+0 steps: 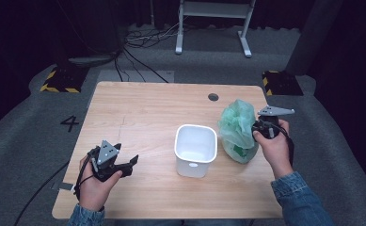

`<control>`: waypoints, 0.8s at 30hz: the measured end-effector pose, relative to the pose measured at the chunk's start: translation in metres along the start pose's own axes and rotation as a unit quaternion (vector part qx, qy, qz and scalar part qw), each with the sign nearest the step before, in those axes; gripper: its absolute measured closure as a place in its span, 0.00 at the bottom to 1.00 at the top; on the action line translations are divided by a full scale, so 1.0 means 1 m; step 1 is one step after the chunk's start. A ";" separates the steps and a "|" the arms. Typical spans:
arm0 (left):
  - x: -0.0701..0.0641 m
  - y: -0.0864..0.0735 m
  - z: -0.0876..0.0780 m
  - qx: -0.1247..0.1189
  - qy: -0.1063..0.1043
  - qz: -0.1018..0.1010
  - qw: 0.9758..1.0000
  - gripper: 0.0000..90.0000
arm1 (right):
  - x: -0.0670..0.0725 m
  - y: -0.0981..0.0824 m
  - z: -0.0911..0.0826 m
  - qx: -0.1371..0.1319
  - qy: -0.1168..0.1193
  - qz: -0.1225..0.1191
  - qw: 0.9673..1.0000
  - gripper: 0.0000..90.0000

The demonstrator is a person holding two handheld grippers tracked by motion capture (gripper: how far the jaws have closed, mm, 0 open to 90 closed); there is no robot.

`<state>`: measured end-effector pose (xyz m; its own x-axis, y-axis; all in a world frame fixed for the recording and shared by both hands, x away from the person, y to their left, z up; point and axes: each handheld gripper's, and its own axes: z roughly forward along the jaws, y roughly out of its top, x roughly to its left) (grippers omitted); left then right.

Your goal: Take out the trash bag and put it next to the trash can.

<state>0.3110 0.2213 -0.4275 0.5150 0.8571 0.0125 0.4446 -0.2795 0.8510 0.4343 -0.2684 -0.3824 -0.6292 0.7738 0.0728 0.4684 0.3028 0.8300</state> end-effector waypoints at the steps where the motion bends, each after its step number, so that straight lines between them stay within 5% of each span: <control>1: 0.000 0.000 0.000 0.001 -0.001 0.000 1.000 0.27 | 0.000 0.000 0.000 0.000 0.000 0.000 1.000 0.65; 6: 0.000 0.000 0.000 0.000 0.000 0.001 1.000 0.27 | -0.002 -0.001 -0.005 -0.010 -0.034 0.018 0.999 0.34; 24: 0.003 -0.004 -0.003 0.003 0.002 -0.008 1.000 0.27 | 0.006 -0.019 -0.054 -0.043 -0.041 -0.002 0.998 0.30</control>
<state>0.3087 0.2267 -0.4287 0.5050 0.8631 0.0015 0.4563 -0.2685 0.8483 0.3886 -0.2996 -0.3682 -0.5762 0.8169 0.0264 0.4084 0.2598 0.8750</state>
